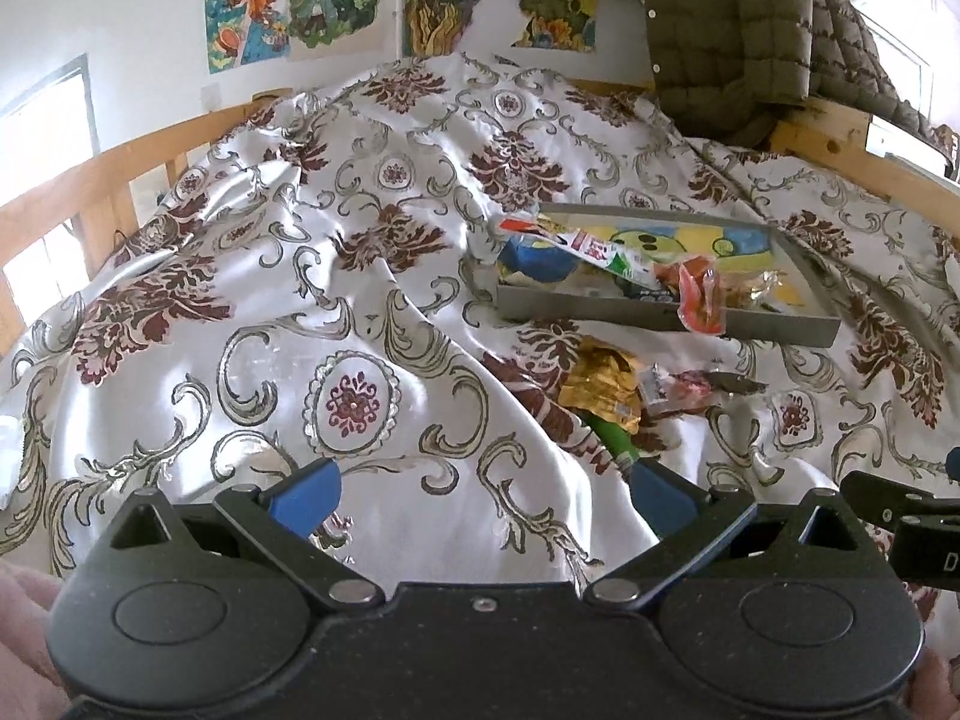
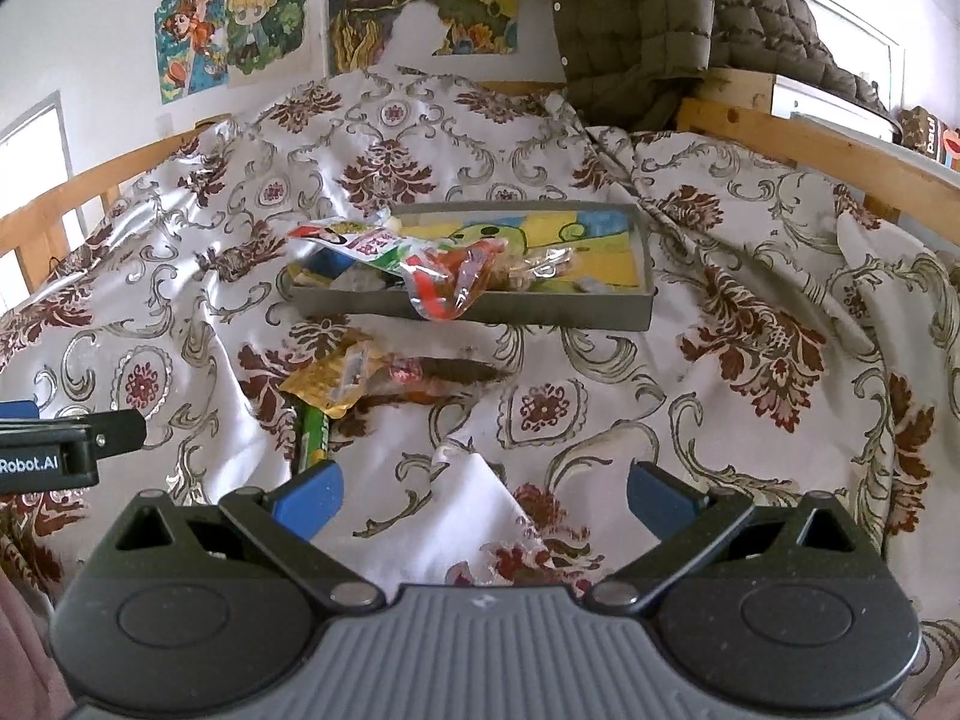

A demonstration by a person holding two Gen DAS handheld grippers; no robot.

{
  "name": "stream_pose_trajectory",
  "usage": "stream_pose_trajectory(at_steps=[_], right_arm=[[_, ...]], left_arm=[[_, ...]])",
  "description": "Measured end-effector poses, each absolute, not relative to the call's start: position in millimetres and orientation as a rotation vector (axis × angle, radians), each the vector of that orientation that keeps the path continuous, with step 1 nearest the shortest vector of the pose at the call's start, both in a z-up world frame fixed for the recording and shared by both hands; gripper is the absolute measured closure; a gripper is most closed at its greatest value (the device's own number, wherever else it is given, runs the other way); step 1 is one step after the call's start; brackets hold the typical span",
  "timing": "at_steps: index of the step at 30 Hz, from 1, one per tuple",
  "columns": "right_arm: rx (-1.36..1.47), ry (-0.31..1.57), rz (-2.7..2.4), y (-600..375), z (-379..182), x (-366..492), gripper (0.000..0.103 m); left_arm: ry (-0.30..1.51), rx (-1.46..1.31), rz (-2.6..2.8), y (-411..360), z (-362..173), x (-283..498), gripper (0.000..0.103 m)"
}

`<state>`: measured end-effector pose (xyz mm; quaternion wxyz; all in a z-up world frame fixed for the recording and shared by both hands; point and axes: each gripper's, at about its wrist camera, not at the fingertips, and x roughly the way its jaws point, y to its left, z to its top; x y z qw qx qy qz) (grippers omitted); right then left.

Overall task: Organize snacks
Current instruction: 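Withdraw both open tools from the tray back toward the remaining snacks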

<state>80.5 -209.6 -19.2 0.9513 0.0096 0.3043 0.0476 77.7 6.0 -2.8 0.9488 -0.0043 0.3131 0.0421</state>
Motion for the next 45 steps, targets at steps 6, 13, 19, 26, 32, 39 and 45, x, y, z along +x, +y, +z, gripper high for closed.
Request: stream_pose_trajectory(at_steps=[6,13,19,26,32,39,45], right_arm=[[0.039,0.66,0.115,-212,-23,86,0.0],[0.074,0.709,0.152,-215,-26,95,0.0],[0.127,0.732,0.169,-225,-24,106,0.0],[0.065,0.728,0.196,-236,-17,131,0.0],[-0.004,0.709,0.187,-246,-17,157,0.0],[-0.032,0.683,0.224,-248,-23,174,0.0],[-0.139,0.668,0.23,-239,-33,186,0.0]], left_arm=[[0.676,-0.004,0.067,4,-7,84,0.001],[0.727,-0.016,0.043,4,-13,91,0.001],[0.76,-0.02,0.023,1,-18,100,0.001],[0.778,-0.085,-0.015,1,-25,116,0.001],[0.775,-0.073,-0.035,-4,-29,132,0.001],[0.686,0.01,-0.165,-20,-29,148,0.001],[0.668,0.033,-0.304,-31,-35,166,0.001]])
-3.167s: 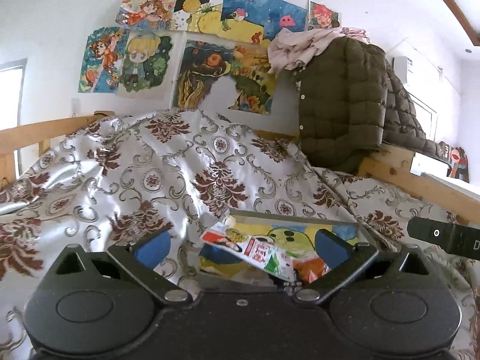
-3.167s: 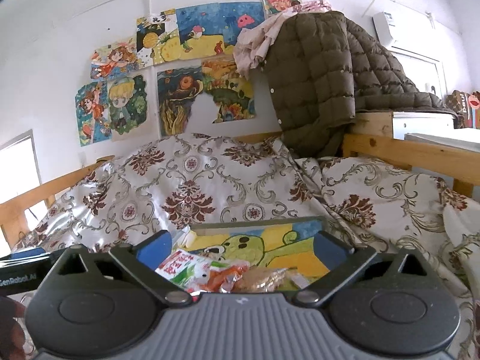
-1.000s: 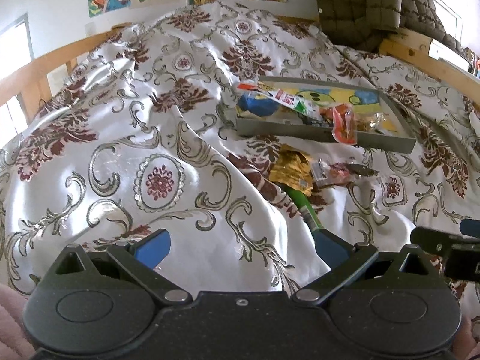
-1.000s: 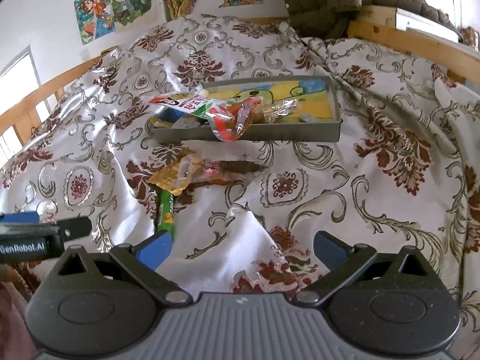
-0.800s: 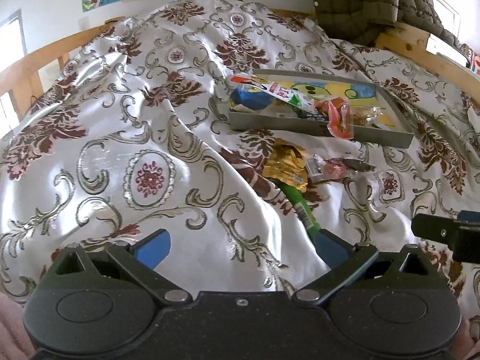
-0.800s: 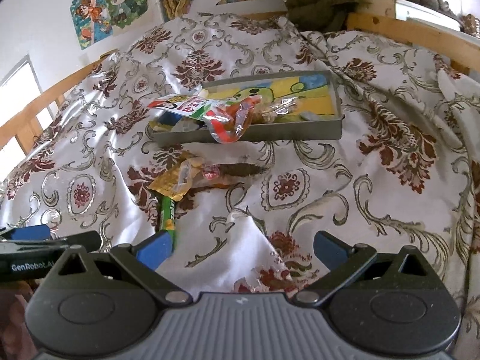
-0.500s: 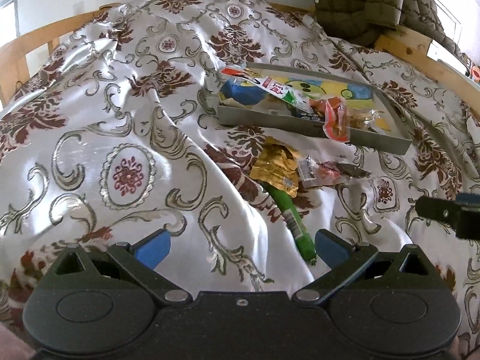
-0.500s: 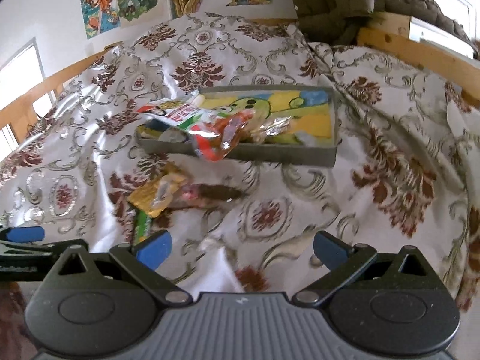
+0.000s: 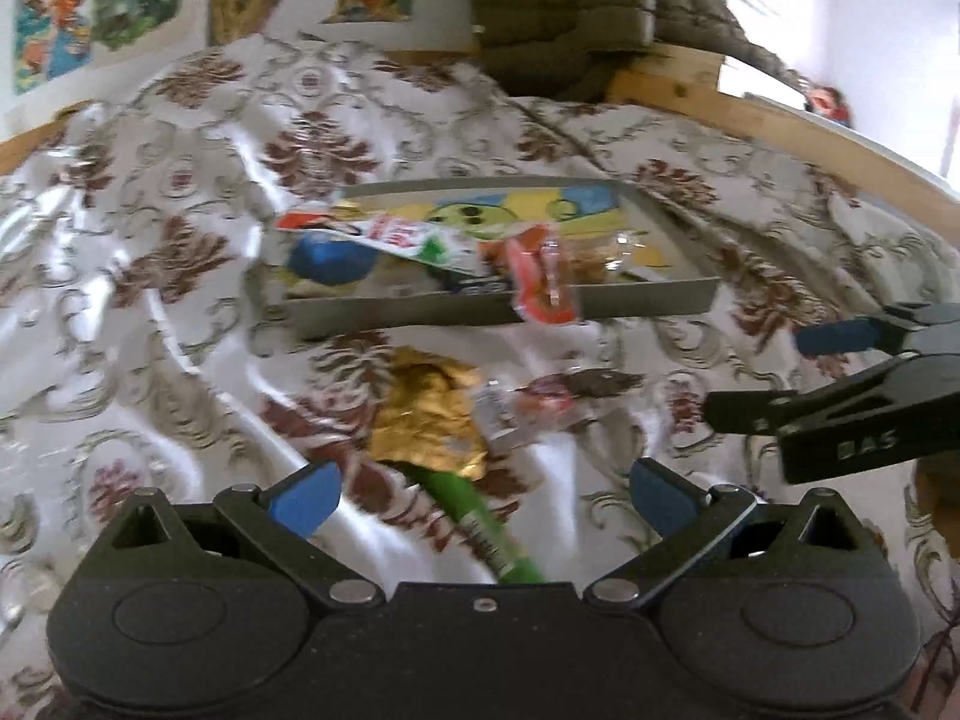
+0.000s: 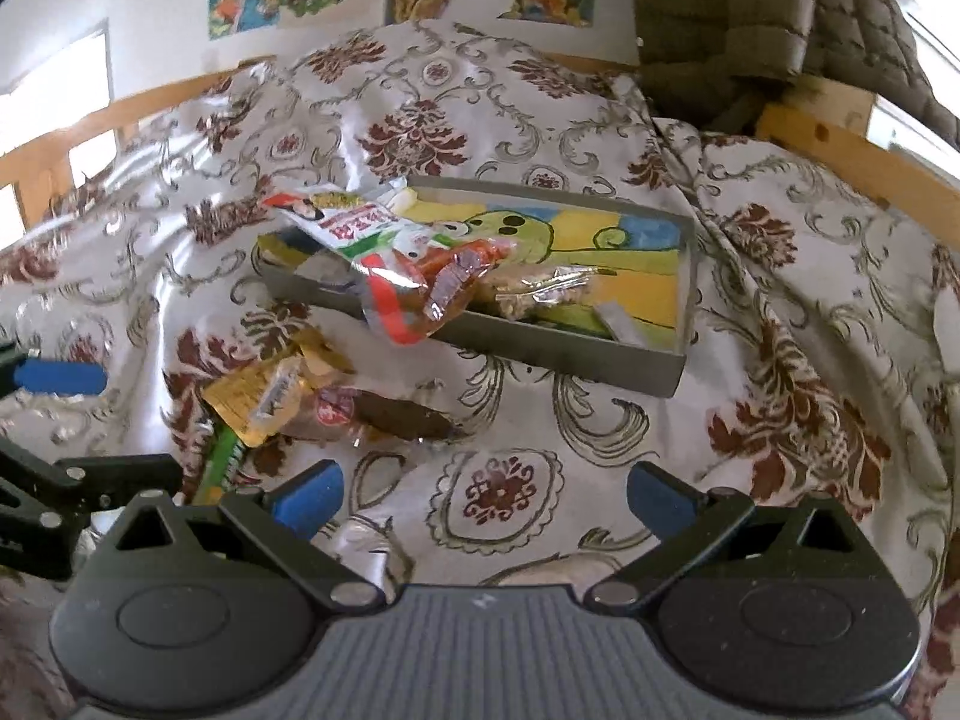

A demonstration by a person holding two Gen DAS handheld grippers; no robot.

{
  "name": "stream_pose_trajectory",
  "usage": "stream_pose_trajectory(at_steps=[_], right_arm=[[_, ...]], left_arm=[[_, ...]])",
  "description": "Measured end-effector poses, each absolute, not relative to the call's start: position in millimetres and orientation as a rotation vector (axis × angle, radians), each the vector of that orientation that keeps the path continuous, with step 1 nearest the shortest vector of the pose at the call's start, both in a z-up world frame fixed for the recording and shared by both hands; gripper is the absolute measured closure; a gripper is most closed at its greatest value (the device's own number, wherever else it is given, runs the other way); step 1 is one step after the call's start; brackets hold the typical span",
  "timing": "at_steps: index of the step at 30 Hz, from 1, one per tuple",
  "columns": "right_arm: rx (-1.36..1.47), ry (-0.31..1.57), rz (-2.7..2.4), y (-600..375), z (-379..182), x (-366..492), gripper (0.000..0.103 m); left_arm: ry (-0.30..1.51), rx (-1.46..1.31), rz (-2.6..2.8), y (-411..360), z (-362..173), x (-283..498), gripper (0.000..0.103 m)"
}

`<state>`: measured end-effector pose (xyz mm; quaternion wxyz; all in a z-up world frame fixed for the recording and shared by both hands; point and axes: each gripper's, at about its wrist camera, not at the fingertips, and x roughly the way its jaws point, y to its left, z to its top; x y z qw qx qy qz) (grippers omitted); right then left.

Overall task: Organize snacks
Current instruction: 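Withdraw both open tools from the tray back toward the remaining snacks, then grasp the green stick with left gripper while right gripper grasps the small clear bag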

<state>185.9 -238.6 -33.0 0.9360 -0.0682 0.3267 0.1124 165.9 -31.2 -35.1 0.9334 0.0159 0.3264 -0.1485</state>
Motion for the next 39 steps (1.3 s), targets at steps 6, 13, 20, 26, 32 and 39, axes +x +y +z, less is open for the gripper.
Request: stream_pose_trajectory(at_steps=[6,13,20,26,32,39], right_arm=[[-0.19,0.67,0.241,-237,-41,199,0.0],[-0.336,0.668,0.297,-231,-55,214,0.0],[-0.38,0.654,0.328,-224,-62,217,0.0],[-0.384,0.649,0.367,-220,-65,222,0.001],[-0.461,0.636,0.432,-209,-74,229,0.006],[-0.59,0.592,0.442,-186,-87,234,0.01]], left_arm=[[0.701,-0.089,-0.36,-27,-44,178,0.001],[0.787,-0.189,-0.384,-19,-57,188,0.001],[0.791,-0.281,-0.445,-18,-63,193,0.007],[0.866,-0.306,-0.417,-20,-73,205,0.011],[0.95,-0.398,-0.342,-5,-86,216,0.025],[0.953,-0.284,-0.344,-22,-89,220,0.03]])
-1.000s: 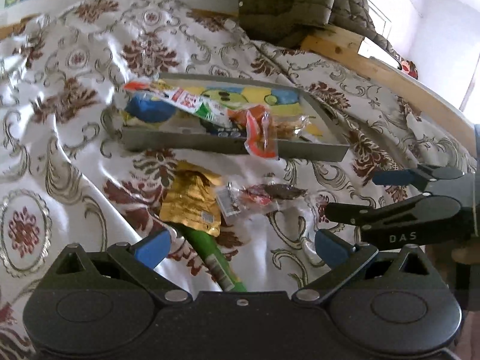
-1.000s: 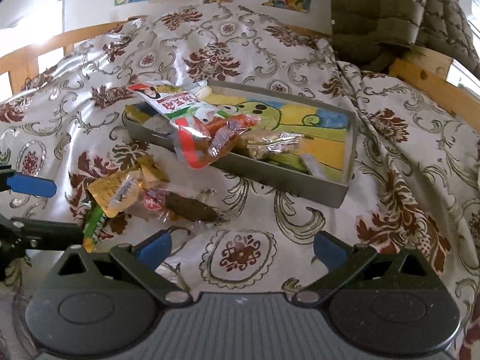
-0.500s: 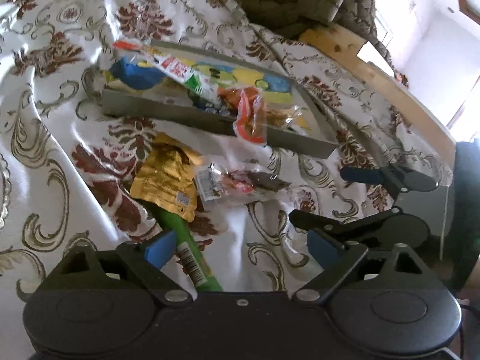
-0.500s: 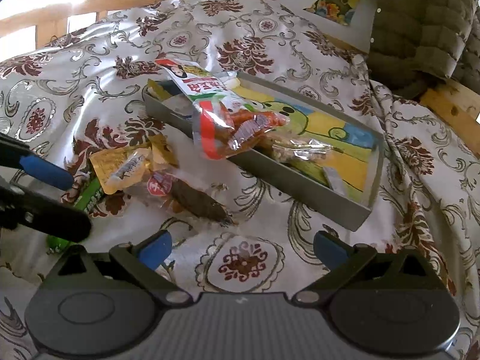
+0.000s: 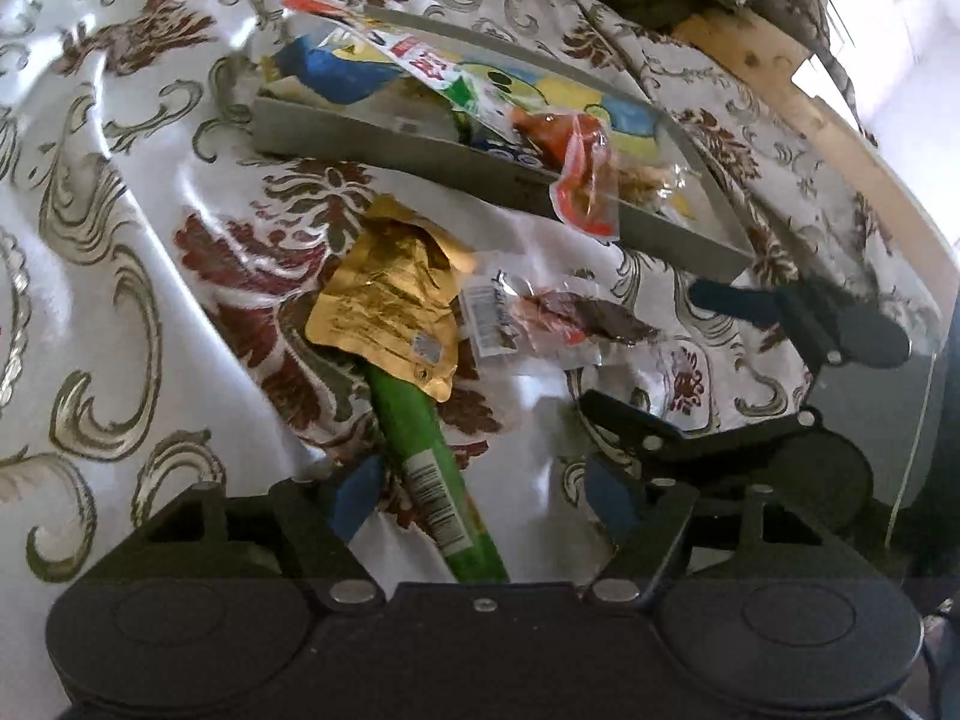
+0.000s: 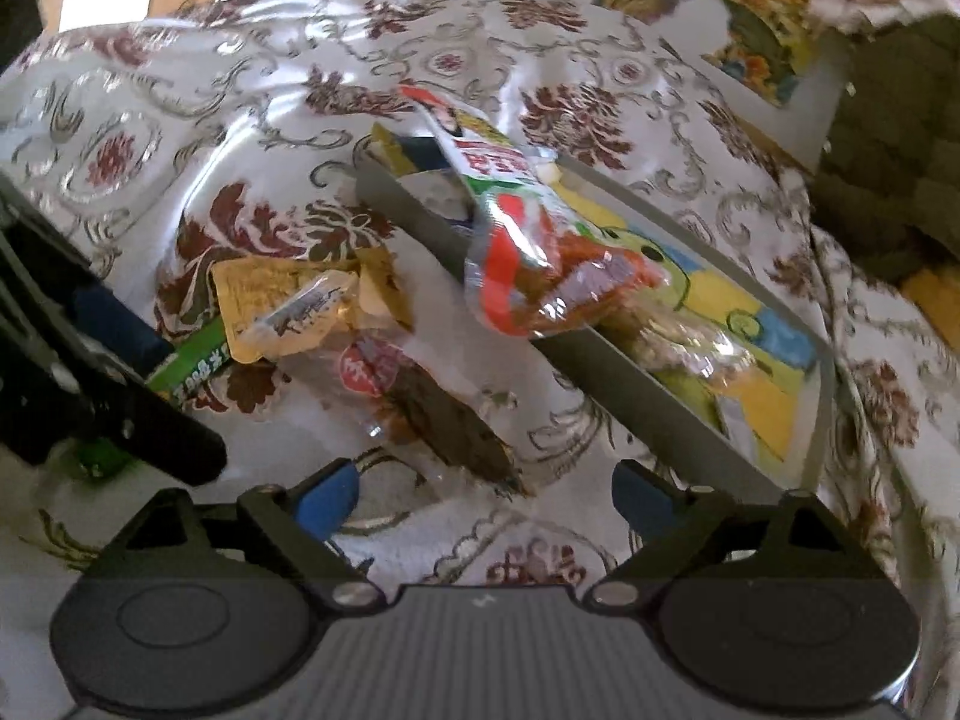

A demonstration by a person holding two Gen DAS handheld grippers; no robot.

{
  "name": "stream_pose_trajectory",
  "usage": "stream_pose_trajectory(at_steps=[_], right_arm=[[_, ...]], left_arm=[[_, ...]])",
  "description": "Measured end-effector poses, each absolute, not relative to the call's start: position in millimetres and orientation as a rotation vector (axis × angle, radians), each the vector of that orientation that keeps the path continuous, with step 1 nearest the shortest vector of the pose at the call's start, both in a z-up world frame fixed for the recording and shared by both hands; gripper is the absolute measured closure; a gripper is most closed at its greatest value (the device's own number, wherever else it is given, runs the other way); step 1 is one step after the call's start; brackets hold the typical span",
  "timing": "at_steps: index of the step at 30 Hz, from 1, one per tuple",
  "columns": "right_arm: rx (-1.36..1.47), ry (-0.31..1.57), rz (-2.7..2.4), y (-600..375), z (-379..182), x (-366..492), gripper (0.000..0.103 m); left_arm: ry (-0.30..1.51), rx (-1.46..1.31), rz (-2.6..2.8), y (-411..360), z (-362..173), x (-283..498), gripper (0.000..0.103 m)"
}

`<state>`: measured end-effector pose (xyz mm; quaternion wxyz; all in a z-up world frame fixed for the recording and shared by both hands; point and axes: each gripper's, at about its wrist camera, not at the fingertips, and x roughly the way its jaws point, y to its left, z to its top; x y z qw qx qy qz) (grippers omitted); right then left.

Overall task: Organize snacks
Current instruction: 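Grasp the green stick with left gripper while right gripper grasps the small clear bag, then lift the green stick and clear bag and carry both over the gray tray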

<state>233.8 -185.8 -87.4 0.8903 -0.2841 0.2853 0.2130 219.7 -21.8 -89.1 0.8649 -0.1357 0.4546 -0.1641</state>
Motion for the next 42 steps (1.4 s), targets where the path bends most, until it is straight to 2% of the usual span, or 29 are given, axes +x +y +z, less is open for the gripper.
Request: stream_pose_trajectory(at_steps=[4,6,10,14,16,18,20,30,42], right_arm=[[-0.676,0.523,0.438,-175,-92,231,0.013],[-0.699,0.495,0.433,-171,-94,230,0.021],[-0.725,0.481,0.442,-165,-97,231,0.032],[-0.745,0.498,0.471,-161,-100,228,0.054],[-0.758,0.506,0.472,-159,-102,227,0.059],[-0.763,0.511,0.464,-158,-103,227,0.072],[-0.743,0.522,0.45,-160,-100,230,0.08],[-0.515,0.588,0.451,-193,-69,231,0.085],[-0.441,0.613,0.423,-201,-50,208,0.089]], left_arm=[[0.957,-0.27,-0.321,-22,-90,221,0.039],[0.963,-0.259,-0.304,-20,-90,222,0.05],[0.969,-0.243,-0.279,-18,-90,221,0.062],[0.973,-0.233,-0.258,-16,-90,221,0.072],[0.974,-0.244,-0.257,-15,-90,221,0.073],[0.974,-0.249,-0.256,-15,-89,220,0.074],[0.974,-0.254,-0.255,-15,-89,221,0.075],[1.015,-0.38,-0.236,-7,-85,217,0.079],[1.108,-0.581,-0.316,-2,-87,201,0.083]])
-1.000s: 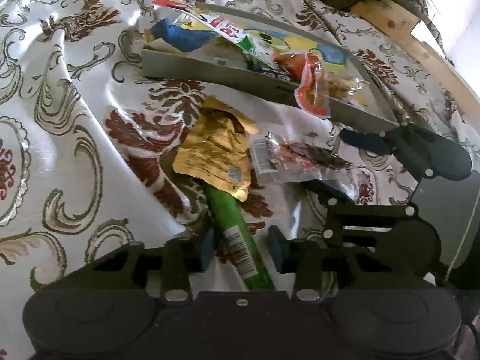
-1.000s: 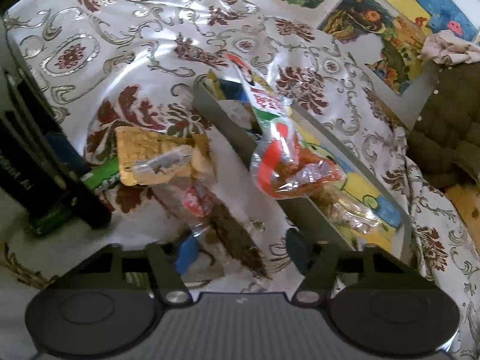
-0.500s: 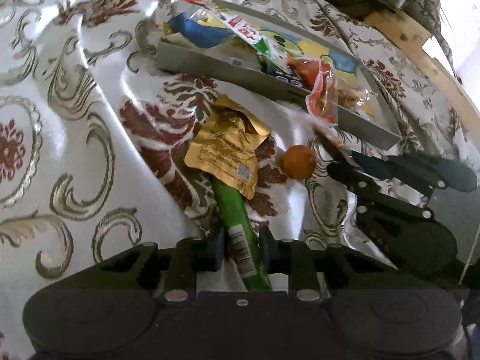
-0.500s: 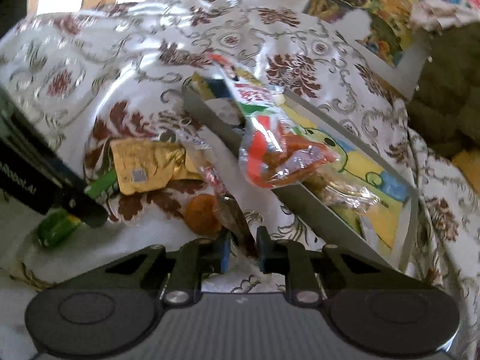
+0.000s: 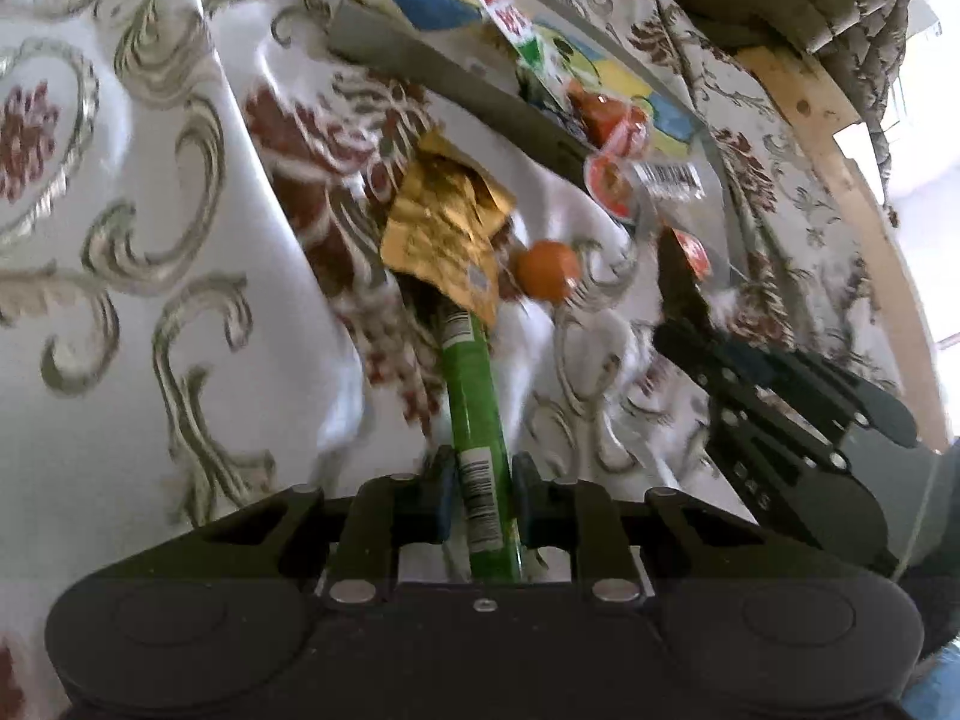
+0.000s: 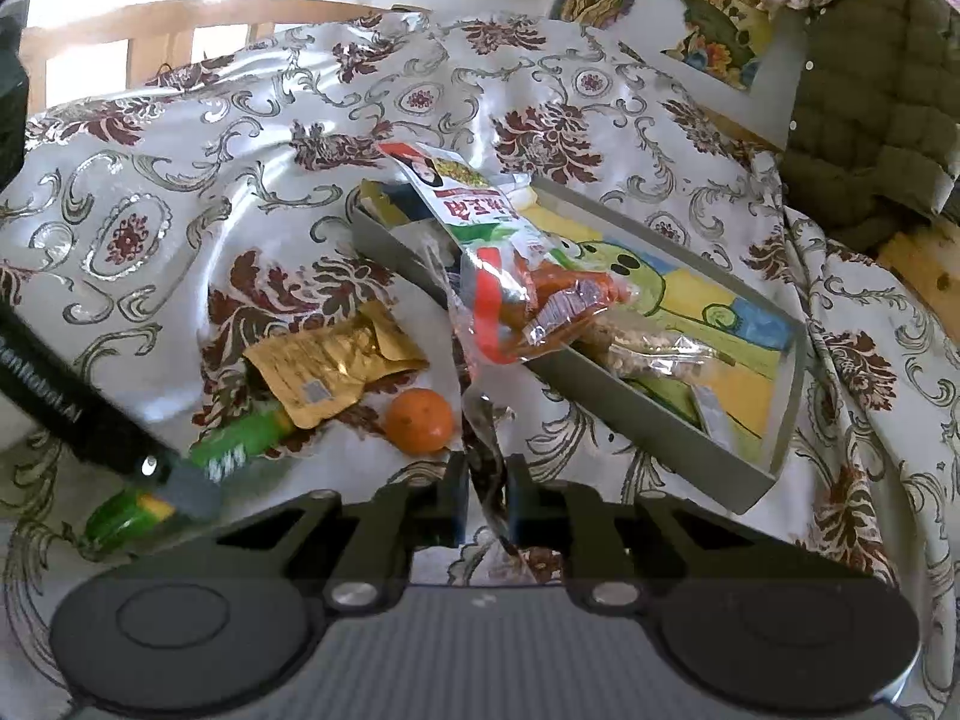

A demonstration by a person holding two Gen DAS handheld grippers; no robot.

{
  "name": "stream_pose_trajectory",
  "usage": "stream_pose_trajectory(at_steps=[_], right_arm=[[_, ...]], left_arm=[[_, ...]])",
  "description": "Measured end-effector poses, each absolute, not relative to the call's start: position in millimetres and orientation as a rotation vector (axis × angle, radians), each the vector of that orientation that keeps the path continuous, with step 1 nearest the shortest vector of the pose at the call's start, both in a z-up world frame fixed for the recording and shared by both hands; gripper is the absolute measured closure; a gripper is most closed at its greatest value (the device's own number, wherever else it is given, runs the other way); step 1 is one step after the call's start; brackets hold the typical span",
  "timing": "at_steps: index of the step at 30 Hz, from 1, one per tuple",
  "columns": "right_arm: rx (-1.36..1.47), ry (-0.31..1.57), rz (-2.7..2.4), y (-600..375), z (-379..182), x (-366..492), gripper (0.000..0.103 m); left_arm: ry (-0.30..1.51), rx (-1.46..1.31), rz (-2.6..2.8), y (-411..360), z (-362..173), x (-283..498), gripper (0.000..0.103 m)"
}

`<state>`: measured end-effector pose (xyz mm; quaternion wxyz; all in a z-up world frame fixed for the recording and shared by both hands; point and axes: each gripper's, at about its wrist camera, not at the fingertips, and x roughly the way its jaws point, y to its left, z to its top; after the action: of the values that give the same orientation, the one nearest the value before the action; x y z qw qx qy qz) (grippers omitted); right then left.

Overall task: Organize snacks
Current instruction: 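Lift the green stick and clear bag and carry both over the gray tray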

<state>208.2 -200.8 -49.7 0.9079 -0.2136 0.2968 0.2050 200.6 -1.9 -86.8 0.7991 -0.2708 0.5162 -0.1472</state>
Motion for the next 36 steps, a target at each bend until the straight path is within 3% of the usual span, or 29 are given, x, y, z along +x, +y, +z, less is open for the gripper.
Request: stream_pose_trajectory(at_steps=[21,36], right_arm=[[-0.297,0.514,0.344,-220,-19,198,0.089],[-0.018,0.488,0.175,-285,-9,244,0.089]], left_arm=[[0.873,-0.691,-0.468,6,-51,172,0.085],[0.664,-0.526,-0.502,-48,10,242,0.085]])
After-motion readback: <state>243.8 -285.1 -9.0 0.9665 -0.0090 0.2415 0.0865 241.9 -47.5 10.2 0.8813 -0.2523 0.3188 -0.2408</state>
